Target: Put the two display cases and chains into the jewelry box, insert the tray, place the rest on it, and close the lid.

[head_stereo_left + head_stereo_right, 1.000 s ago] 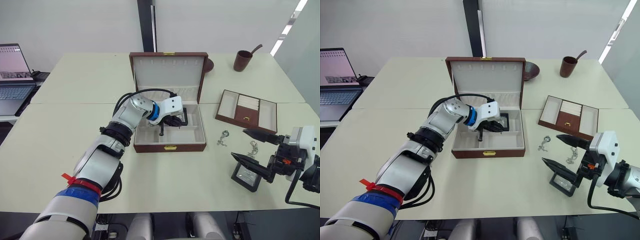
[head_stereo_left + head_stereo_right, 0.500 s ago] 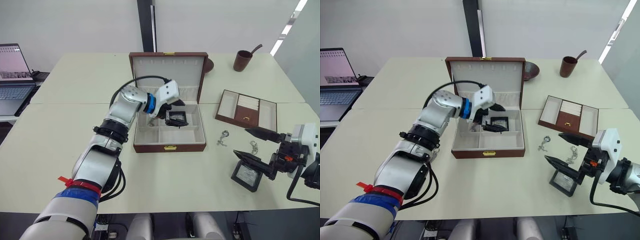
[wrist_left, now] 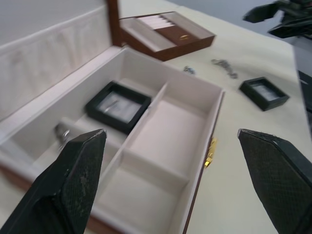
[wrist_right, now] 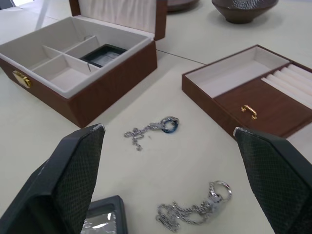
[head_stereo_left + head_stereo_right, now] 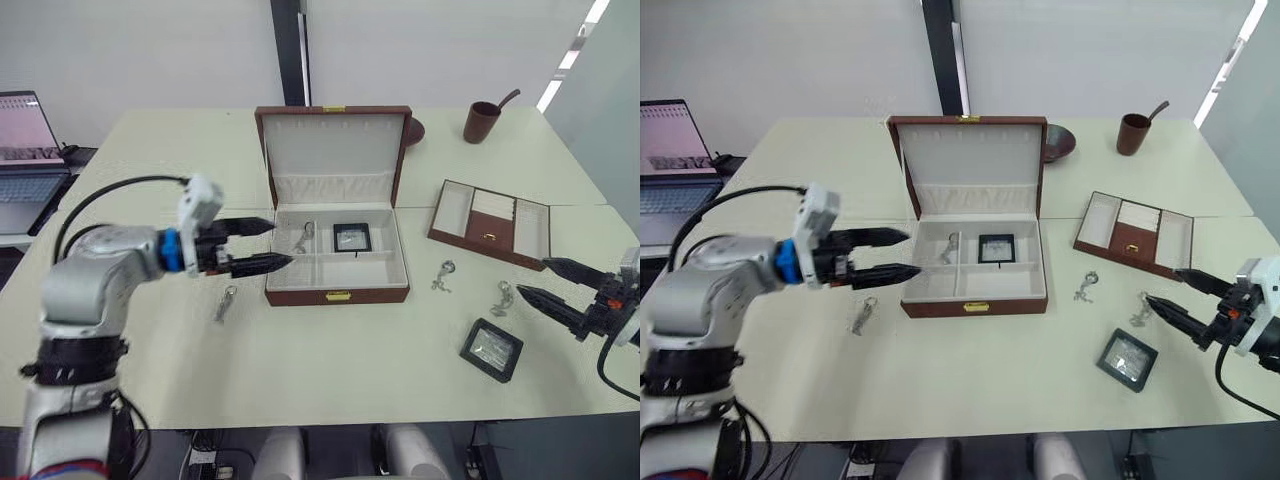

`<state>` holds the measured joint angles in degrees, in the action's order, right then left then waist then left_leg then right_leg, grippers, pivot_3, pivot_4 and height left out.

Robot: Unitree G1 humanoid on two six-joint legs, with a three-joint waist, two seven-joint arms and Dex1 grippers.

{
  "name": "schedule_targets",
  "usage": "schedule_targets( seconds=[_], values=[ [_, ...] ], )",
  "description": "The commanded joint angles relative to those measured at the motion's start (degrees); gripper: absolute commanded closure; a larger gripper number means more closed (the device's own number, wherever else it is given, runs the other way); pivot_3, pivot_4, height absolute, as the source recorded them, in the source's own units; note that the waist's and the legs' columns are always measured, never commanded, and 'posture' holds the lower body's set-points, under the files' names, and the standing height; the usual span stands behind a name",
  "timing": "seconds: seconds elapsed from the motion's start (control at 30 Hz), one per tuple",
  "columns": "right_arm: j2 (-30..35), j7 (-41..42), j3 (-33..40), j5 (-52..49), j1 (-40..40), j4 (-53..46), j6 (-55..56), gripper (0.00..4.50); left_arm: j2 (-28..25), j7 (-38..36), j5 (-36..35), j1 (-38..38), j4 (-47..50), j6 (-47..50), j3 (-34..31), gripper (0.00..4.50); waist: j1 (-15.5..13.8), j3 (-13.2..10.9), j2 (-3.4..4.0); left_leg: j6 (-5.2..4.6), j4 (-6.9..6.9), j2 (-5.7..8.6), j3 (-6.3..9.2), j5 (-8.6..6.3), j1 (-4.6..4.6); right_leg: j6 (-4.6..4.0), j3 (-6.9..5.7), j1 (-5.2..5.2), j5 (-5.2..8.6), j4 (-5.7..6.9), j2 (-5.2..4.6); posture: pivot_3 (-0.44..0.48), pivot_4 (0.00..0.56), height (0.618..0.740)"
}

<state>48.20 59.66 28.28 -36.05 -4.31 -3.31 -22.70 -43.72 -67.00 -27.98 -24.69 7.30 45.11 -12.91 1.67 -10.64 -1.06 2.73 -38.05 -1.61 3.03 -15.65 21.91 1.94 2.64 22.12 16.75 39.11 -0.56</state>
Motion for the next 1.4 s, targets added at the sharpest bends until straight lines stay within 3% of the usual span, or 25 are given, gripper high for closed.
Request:
schedule_targets(
  seconds=[0.03, 0.23, 0.43, 0.67, 1.1, 1.23, 1.4],
  values=[
    [0.42, 1.34, 0.24, 2.07, 2.61, 5.19, 4.04, 0.0, -2.83, 3.8, -0.45, 5.98, 4.75, -1.39, -7.24, 0.03, -0.03, 0.0, 0.0, 0.0, 0.0, 0.01, -0.04, 0.0, 0.0, 0.0, 0.02, 0.0, 0.0, -0.02, -0.04, 0.0, 0.15, 0.74],
    [-0.88, 1.88, -1.46, 5.37, 6.14, 13.86, 9.17, 0.0, -1.4, 12.58, 0.51, 19.3, 7.04, -4.88, -19.46, 0.03, -0.03, 0.0, 0.0, 0.0, 0.03, 0.02, -0.06, 0.0, -0.02, 0.0, 0.01, 0.0, 0.0, -0.03, -0.14, 0.0, 0.15, 0.74],
    [-2.08, 0.87, -2.28, 7.92, 9.45, 21.31, 13.24, 0.0, 4.67, 21.64, 4.06, 25.57, 1.61, -15.64, -23.48, 0.03, -0.04, 0.02, 0.03, 0.0, 0.03, 0.04, -0.1, 0.0, -0.06, 0.0, 0.04, -0.03, 0.0, -0.03, -0.21, 0.0, 0.15, 0.74],
    [-2.97, 0.05, -2.79, 9.86, 12.01, 26.24, 17.45, 0.0, 7.38, 26.8, 6.06, 28.91, -2.67, -22.23, -22.43, 0.03, -0.01, 0.03, 0.03, 0.01, 0.06, 0.04, -0.1, 0.0, -0.07, 0.0, 0.03, -0.04, 0.0, -0.05, -0.2, 0.0, 0.15, 0.74],
    [-2.61, 0.78, -3.64, 10.23, 13.82, 29.73, 20.03, 0.0, 6.36, 27.32, 6.1, 27.82, -6.0, -25.34, -19.52, 0.03, 0.03, 0.03, 0.04, 0.01, 0.06, 0.05, -0.1, 0.0, -0.08, 0.0, 0.02, -0.04, -0.01, -0.03, -0.2, 0.0, 0.15, 0.74],
    [-2.56, 1.64, -3.33, 8.71, 13.64, 27.84, 18.6, 0.0, 5.94, 26.95, 5.63, 26.95, -6.22, -25.54, -18.71, 0.03, 0.03, 0.03, 0.04, 0.01, 0.06, 0.05, -0.1, -0.01, -0.08, -0.01, 0.02, -0.04, -0.01, -0.03, -0.2, 0.0, 0.15, 0.74],
    [-1.35, 7.21, -4.61, 5.06, 11.32, 18.15, 13.55, 0.0, 4.78, 23.38, 4.3, 26.52, -5.05, -24.86, -16.63, 0.03, 0.03, 0.03, 0.04, 0.01, 0.06, 0.03, -0.1, 0.0, -0.07, -0.01, 0.01, -0.05, -0.01, -0.03, -0.2, 0.0, 0.15, 0.74]
  ],
)
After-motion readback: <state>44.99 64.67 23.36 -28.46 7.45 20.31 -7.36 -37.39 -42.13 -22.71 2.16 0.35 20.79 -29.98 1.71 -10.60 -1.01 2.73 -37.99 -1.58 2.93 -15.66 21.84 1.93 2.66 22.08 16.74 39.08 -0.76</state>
